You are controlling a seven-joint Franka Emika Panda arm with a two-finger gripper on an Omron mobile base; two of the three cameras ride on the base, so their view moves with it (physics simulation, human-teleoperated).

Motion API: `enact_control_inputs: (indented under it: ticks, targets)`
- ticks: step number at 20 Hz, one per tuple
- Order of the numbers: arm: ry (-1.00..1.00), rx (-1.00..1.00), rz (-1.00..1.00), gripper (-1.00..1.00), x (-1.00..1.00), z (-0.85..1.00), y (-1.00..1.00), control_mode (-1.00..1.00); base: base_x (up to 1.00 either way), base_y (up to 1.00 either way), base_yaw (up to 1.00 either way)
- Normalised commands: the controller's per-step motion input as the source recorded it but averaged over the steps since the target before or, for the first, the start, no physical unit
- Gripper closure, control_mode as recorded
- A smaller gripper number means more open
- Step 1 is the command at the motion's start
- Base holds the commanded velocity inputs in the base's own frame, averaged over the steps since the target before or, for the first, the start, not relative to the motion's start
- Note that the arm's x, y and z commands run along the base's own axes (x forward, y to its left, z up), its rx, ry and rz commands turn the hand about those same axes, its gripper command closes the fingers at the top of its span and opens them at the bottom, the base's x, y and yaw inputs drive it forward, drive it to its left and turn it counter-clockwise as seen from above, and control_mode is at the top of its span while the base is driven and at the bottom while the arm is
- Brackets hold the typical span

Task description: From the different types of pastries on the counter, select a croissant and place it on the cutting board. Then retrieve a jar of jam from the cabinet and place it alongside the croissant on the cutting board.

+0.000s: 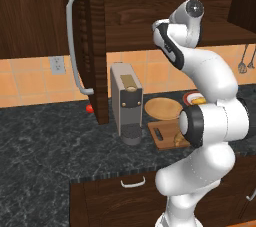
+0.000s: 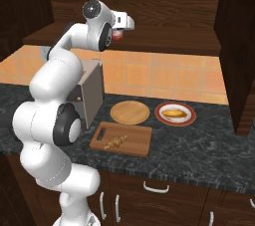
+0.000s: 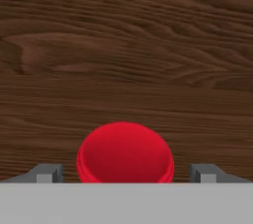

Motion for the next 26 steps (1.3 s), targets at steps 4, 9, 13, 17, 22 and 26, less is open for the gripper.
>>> enact_control_inputs:
  ticks: [4,9,13,17,22,26]
  targets:
    - [0.0,0.0,0.0,-1.0,0.1,-0.17,0.0,-1.0,0.0,0.0,0.0]
    - [0.0,-0.03,0.0,1.0,0.18,-0.31,0.0,-1.0,0.0,0.0,0.0]
    - [-0.02,-0.01,0.0,1.0,0.34,-0.05,0.0,-1.0,0.0,0.0,0.0]
    - [0.0,0.0,0.0,1.0,0.23,0.0,-0.01,-1.0,0.0,0.0,0.0]
    - [-0.06,0.0,0.0,1.0,-0.29,0.42,-0.06,-1.0,0.0,0.0,0.0]
    - [-0.03,-0.02,0.03,1.0,-0.77,0.42,-0.03,-1.0,0.0,0.0,0.0]
